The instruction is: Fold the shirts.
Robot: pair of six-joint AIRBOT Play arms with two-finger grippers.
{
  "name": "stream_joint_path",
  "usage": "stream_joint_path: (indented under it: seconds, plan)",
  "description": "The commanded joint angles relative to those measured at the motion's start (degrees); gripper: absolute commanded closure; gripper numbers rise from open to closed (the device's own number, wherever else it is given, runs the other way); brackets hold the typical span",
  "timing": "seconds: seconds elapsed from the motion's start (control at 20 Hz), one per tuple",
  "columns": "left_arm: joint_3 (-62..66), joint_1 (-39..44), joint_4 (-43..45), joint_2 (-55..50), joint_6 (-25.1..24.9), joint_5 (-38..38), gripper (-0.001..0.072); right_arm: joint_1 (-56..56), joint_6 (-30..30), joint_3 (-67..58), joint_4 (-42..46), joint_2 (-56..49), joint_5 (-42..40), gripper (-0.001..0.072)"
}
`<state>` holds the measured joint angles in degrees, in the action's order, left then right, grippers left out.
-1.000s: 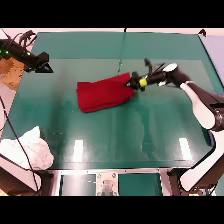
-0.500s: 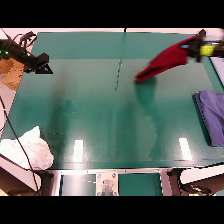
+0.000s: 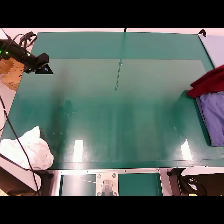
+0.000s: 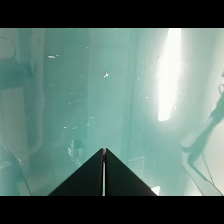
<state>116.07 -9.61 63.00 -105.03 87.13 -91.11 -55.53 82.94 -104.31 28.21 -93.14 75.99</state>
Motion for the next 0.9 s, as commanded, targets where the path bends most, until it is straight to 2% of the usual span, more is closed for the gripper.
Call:
stream_joint_path:
  seconds: [0.0, 0.15, 0.4, 0.5, 0.65, 0.85]
  plan:
    - [0.0, 0.0, 0.0, 0.0, 0.5, -0.5, 0.0691, -6.2, -0.9, -2.0, -0.1, 0.1, 4.5, 0.0698]
    - [0.0, 0.0, 0.0, 0.0, 0.4, -2.4, 0.0691, -8.2, 0.5, -4.0, 2.9, 1.2, 8.5, 0.0697]
    - [0.0, 0.0, 0.0, 0.0, 0.1, -5.0, 0.069, -8.6, 8.9, -3.8, 25.2, 3.5, 15.6, 0.0697]
    - [0.0, 0.0, 0.0, 0.0, -0.2, -5.0, 0.0691, -8.6, 12.5, -3.1, 31.3, 4.5, 18.8, 0.0698]
    - [0.0, 0.5, 0.0, 0.0, -0.2, -5.0, 0.069, -8.6, 15.8, 0.5, 41.5, 7.5, 21.7, 0.0697]
    - [0.0, 2.6, 0.0, 0.0, -0.6, -4.9, 0.0691, -8.6, 17.2, 10.4, 48.7, 8.4, 25.1, 0.0695]
